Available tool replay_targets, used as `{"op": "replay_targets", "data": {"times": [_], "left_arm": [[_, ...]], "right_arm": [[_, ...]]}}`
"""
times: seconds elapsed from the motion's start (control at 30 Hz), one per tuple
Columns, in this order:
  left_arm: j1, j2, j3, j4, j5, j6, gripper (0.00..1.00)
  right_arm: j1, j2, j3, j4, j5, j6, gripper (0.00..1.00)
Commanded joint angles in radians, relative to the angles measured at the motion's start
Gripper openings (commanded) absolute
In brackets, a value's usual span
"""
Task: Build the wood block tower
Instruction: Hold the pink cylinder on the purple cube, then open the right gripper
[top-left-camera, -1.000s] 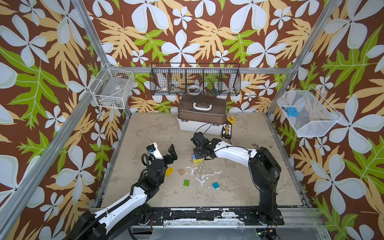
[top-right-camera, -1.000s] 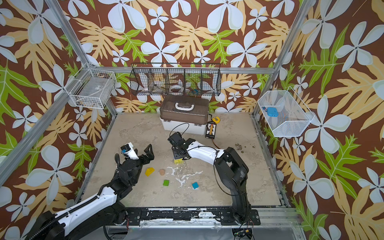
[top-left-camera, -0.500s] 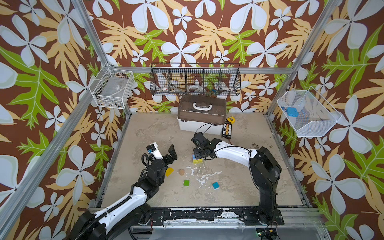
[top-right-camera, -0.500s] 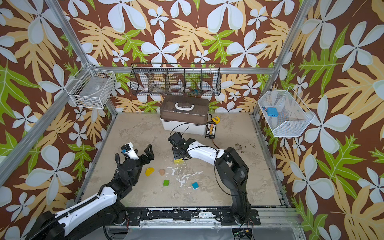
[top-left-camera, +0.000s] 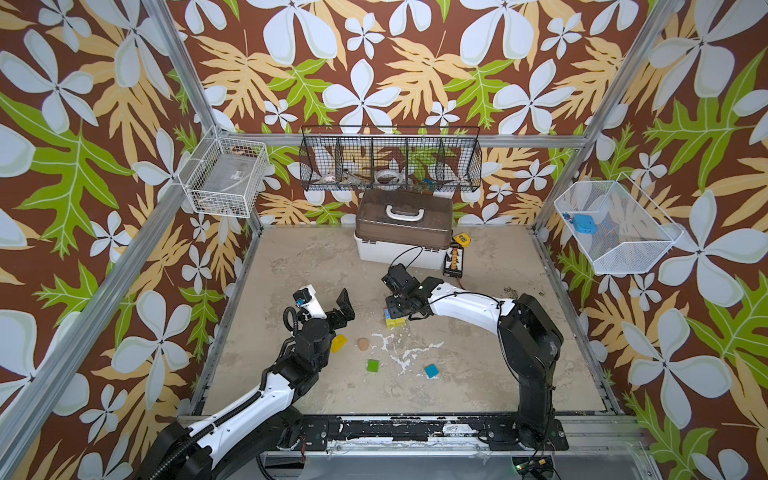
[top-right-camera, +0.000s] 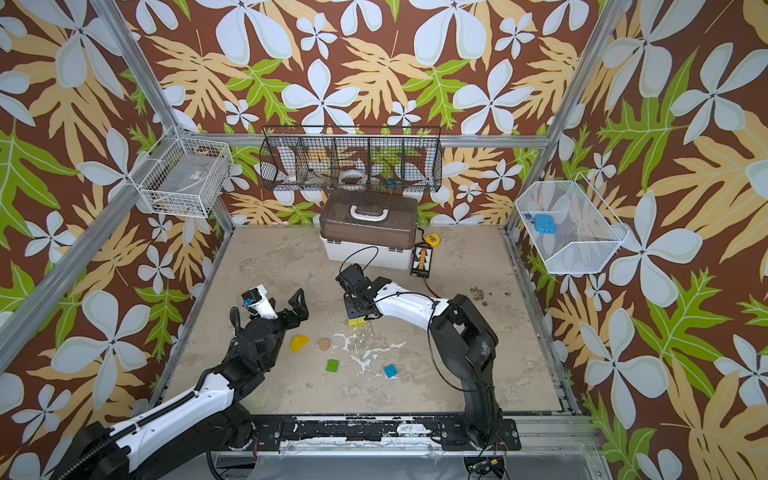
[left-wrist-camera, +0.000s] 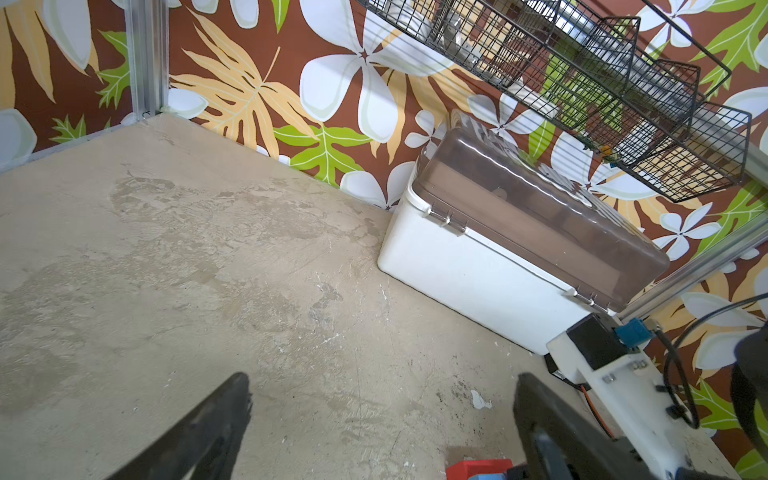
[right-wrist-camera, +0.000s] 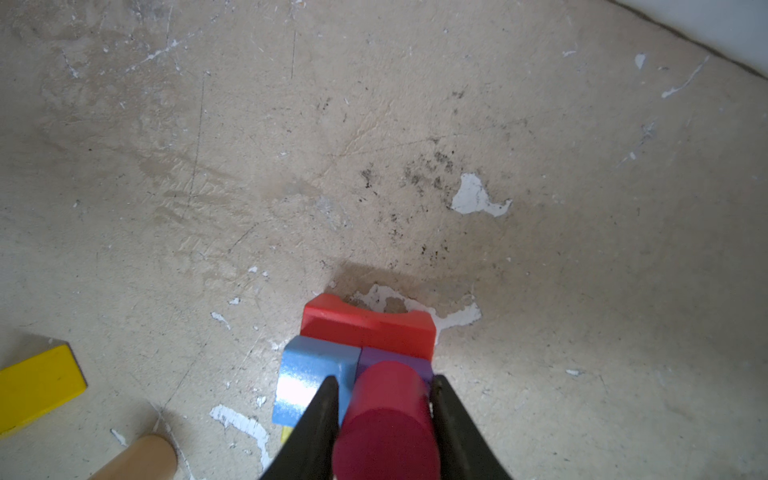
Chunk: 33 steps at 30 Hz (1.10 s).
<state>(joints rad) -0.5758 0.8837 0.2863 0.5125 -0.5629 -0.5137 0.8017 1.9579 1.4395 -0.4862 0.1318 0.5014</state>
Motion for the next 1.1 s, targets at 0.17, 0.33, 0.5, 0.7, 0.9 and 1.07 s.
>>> {"op": "replay_targets", "data": {"times": [0.17,0.33,0.5,0.7,0.9,1.07], "left_arm": [[0.002,0.001,0.007,0.013,0.001,0.006,1.0],[0.002,0.001,0.007,0.013,0.005,0.002,1.0],[0.002,0.002,0.007,0.012,0.006,0.001,1.0],[0.002,0.0,0.005,0.012,0.001,0.003,1.0],[0.002,0.004,0.007,0.012,0.001,0.003,1.0],[0.003,0.003,0.007,0.012,0.002,0.006,1.0]], "right_arm": [[0.0,-0.011,-0.001,0.0,0.01,0.01,0.39],[-0.001,-0.019,-0.003,-0.001,0.022,0.011,0.39],[0.0,-0.018,-0.005,-0.004,0.025,0.011,0.39],[0.0,-0.022,-0.006,-0.004,0.025,0.011,0.39],[0.0,-0.024,-0.008,-0.006,0.029,0.01,0.38],[0.0,-0.024,-0.007,-0.006,0.029,0.011,0.39]]}}
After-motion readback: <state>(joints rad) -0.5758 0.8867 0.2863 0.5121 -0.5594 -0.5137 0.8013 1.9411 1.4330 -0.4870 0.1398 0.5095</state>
